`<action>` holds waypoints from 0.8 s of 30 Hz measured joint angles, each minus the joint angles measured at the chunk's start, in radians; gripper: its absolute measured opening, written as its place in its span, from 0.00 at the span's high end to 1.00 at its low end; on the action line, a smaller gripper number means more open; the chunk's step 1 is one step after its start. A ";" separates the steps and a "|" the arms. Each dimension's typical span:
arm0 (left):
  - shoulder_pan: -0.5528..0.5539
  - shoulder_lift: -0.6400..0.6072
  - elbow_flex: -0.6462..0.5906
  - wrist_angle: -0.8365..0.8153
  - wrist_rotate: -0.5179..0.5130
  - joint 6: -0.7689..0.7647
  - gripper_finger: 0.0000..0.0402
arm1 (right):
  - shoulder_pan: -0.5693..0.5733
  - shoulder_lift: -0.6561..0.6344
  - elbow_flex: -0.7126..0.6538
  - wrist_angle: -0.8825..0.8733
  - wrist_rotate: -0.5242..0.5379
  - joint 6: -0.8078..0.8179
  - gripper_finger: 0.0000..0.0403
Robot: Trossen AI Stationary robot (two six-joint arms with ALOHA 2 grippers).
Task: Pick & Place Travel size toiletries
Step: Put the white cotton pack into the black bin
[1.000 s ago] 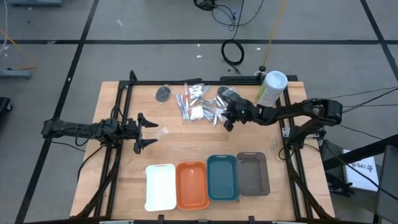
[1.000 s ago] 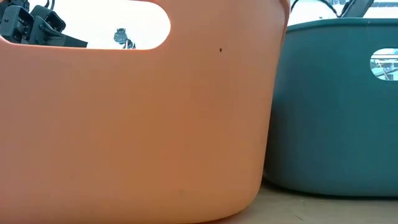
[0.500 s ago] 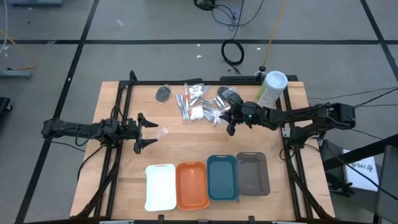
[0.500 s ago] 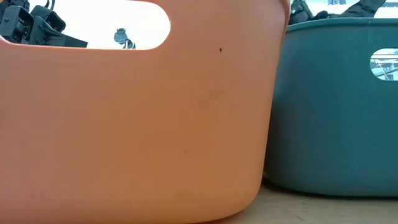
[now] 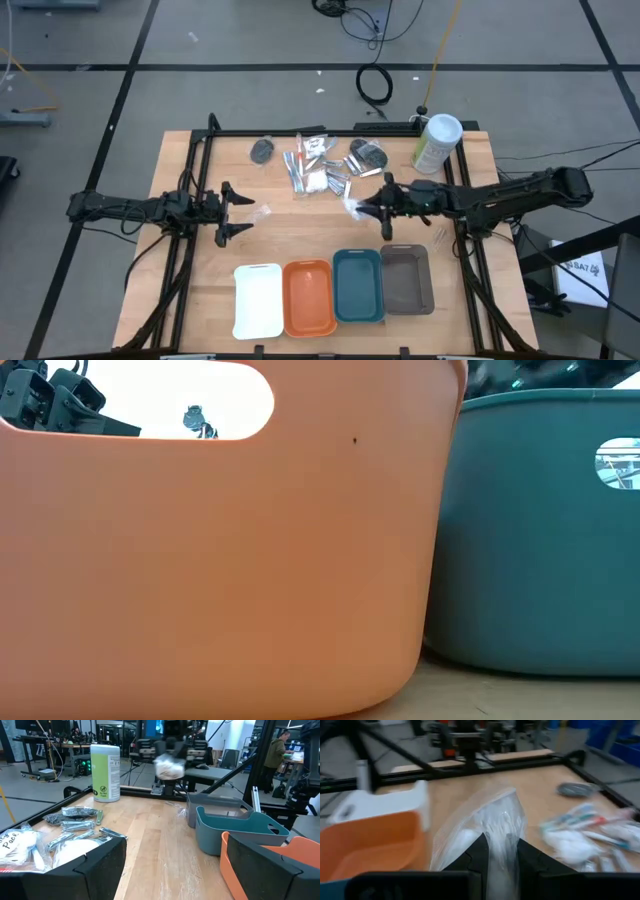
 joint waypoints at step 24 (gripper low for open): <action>0.000 0.000 0.000 0.000 0.000 0.000 0.15 | 0.502 -0.277 -0.042 -0.438 0.001 0.457 0.88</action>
